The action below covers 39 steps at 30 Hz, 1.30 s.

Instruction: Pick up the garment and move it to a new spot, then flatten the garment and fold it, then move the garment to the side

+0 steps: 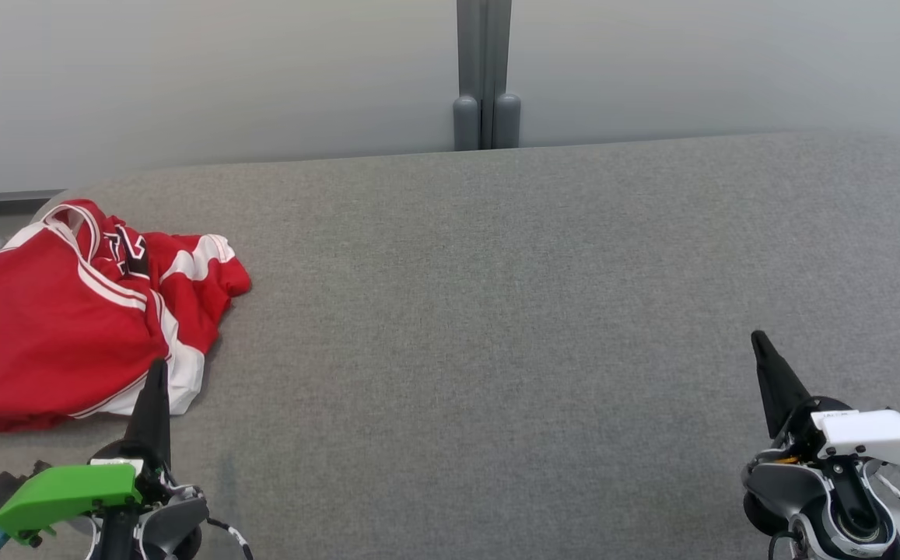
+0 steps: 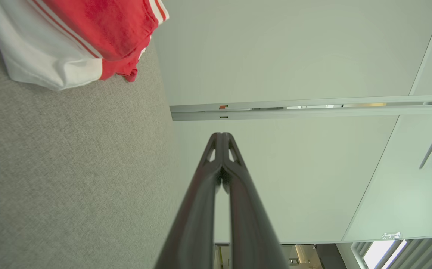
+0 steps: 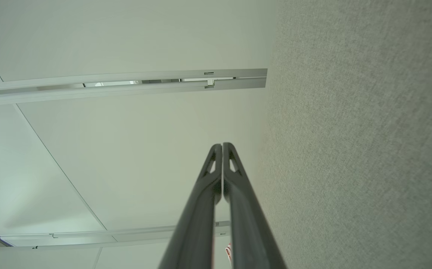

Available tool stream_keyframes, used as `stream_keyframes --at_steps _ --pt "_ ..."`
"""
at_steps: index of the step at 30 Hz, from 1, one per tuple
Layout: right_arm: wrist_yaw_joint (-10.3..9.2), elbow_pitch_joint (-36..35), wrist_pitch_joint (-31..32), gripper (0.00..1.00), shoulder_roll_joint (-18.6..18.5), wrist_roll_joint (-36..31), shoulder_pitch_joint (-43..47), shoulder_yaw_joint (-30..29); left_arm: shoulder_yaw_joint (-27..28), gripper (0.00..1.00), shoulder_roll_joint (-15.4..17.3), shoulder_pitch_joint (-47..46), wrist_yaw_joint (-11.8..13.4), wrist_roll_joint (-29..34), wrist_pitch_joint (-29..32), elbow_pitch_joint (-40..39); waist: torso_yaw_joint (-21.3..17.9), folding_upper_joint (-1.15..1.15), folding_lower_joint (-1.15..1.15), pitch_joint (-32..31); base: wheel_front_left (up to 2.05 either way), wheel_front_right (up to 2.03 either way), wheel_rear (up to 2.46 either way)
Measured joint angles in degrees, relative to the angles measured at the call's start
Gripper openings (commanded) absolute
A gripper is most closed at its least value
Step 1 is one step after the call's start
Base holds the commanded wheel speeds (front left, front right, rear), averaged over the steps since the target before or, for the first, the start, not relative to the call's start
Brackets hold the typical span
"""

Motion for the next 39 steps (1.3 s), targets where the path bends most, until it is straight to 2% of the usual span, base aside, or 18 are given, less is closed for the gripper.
stream_keyframes --at_steps 1,10,15,27,39 --pt "0.00 0.3 0.0 1.00 0.1 0.0 0.1 0.0 0.0 1.00 0.0 0.1 0.0 0.0 0.0 0.3 0.0 0.00 0.00 0.0 0.00 0.00 0.00" --pt "-0.01 3.5 -0.6 1.00 0.7 -0.3 3.3 0.8 -0.7 1.00 -0.6 2.9 0.1 0.1 -0.8 3.5 0.0 0.00 0.00 0.0 0.00 0.00 0.00" --pt "-0.01 3.4 -2.1 1.00 0.7 -2.8 3.3 1.7 -1.0 1.00 -0.6 2.9 0.4 2.5 -2.2 3.1 0.0 0.00 0.00 0.0 0.00 0.00 0.00" --pt "-0.01 2.1 -5.2 1.00 0.7 -16.7 3.0 2.3 -2.9 1.00 -0.6 3.1 2.4 16.5 -5.4 1.0 0.0 0.00 0.00 0.0 0.00 0.00 0.00" --pt "-0.01 0.1 -8.0 1.00 0.6 -32.3 3.0 3.9 -4.9 1.00 -0.4 3.5 3.4 31.3 -8.0 -0.2 0.3 0.00 0.00 0.2 0.00 0.00 0.00"
